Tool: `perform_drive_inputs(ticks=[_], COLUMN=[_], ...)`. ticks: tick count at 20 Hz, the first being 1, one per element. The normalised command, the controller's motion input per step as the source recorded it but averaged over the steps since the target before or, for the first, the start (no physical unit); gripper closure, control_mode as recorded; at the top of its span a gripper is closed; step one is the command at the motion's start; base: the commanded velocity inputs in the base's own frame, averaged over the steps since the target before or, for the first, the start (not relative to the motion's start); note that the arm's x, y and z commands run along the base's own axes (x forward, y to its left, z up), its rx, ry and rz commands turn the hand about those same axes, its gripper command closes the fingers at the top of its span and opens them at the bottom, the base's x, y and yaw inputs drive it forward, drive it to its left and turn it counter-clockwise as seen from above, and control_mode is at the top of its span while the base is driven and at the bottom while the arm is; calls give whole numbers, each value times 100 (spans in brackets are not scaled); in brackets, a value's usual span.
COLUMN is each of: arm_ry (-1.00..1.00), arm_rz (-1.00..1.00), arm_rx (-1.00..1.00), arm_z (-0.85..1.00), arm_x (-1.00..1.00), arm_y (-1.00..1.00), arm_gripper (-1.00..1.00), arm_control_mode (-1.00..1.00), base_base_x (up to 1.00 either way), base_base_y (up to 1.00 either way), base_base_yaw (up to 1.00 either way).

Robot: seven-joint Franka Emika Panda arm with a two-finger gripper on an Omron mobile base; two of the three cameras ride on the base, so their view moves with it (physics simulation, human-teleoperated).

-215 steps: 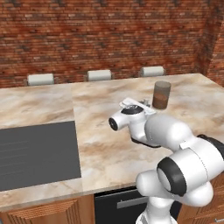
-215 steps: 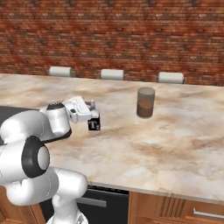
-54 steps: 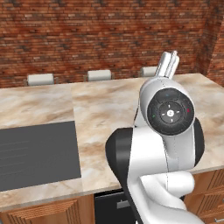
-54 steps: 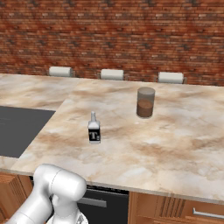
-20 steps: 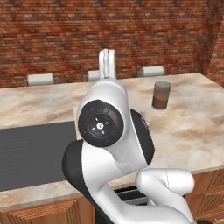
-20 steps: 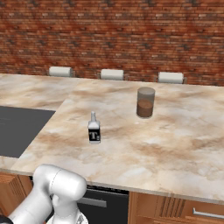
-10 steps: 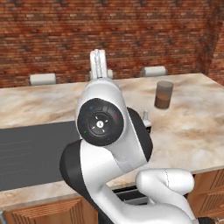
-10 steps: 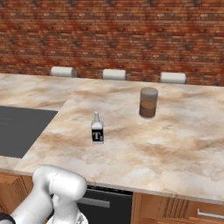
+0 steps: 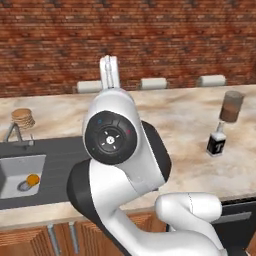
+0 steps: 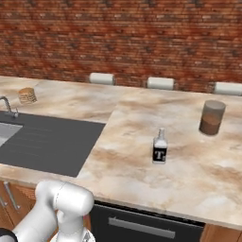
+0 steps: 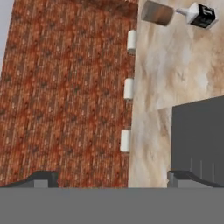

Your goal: Open the cabinet directly in front. Then move the liquor and the cup to the dining counter with the jar on it.

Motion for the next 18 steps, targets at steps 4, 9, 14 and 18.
perform_drive_inputs(ticks=[4,9,14,18], arm_ry=[0,0,0,0], arm_rz=[0,0,0,0], arm_rx=[0,0,0,0], arm_z=[0,0,0,0], arm_x=[0,0,0,0], arm_y=[0,0,0,0], arm_gripper=[-100,-100,-100,-100], arm_control_mode=[100,100,100,100], base_base_x=[-15,-35,-34,-27], base_base_y=[98,96,97,100], base_base_yaw=[17,14,15,17])
